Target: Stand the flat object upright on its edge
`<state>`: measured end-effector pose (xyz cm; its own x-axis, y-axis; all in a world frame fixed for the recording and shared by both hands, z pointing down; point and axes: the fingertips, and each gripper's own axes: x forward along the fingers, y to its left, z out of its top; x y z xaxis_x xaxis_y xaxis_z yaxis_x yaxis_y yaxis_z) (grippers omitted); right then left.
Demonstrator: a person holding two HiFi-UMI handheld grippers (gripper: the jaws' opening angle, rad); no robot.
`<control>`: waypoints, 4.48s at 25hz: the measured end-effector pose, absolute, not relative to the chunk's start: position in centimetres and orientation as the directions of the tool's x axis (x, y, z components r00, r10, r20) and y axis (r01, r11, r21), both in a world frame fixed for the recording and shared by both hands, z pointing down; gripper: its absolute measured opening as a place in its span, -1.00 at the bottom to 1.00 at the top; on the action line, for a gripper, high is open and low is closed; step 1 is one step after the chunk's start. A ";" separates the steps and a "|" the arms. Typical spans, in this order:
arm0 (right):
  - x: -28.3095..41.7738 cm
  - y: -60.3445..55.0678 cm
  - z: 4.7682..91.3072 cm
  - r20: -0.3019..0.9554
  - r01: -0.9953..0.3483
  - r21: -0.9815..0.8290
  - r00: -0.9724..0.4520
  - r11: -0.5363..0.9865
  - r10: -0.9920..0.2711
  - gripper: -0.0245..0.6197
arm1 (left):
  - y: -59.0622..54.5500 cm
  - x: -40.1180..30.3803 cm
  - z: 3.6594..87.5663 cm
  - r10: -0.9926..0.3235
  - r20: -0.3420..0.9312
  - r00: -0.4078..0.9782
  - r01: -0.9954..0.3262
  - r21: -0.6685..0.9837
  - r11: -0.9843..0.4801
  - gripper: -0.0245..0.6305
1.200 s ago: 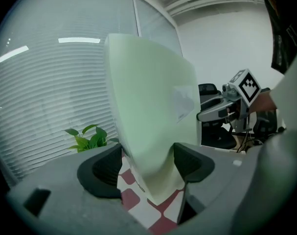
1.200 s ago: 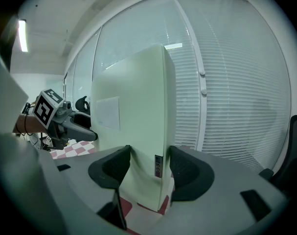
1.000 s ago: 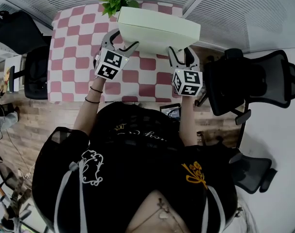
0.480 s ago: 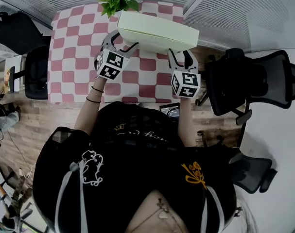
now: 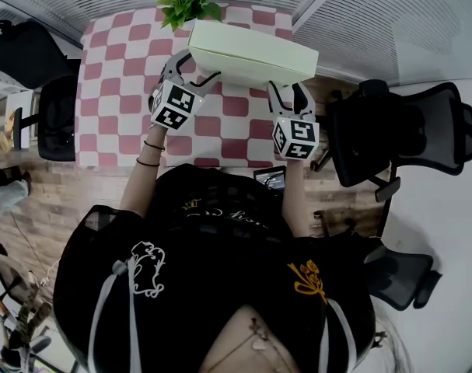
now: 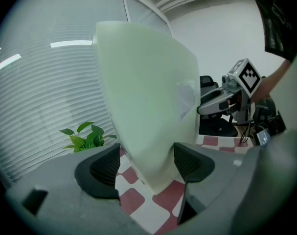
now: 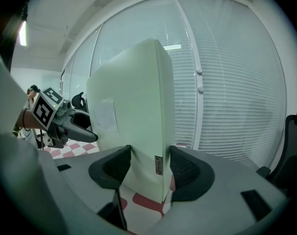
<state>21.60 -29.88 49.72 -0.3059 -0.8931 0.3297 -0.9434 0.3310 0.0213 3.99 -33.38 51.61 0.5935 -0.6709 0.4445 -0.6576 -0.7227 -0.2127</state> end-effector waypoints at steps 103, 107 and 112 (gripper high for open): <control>-2.4 -2.0 46.9 0.301 -0.822 -0.053 -0.554 0.566 -0.776 -0.75 | -0.9 -10.3 45.0 -0.686 0.365 0.629 -0.712 -0.085 -0.697 -0.66; -5.9 0.9 46.6 0.306 -0.818 -0.036 -0.556 0.574 -0.773 -0.75 | 2.1 -13.4 45.2 -0.684 0.364 0.632 -0.709 -0.085 -0.700 -0.66; -8.9 5.1 46.7 0.306 -0.831 -0.038 -0.539 0.555 -0.785 -0.75 | 5.7 -16.0 45.9 -0.663 0.358 0.657 -0.693 -0.057 -0.718 -0.66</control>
<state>-8.87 5.11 46.74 -0.5386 -0.7851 0.3056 -0.8309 0.5551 -0.0384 -15.97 5.71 45.94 0.6574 -0.6629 0.3585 -0.6935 -0.7183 -0.0565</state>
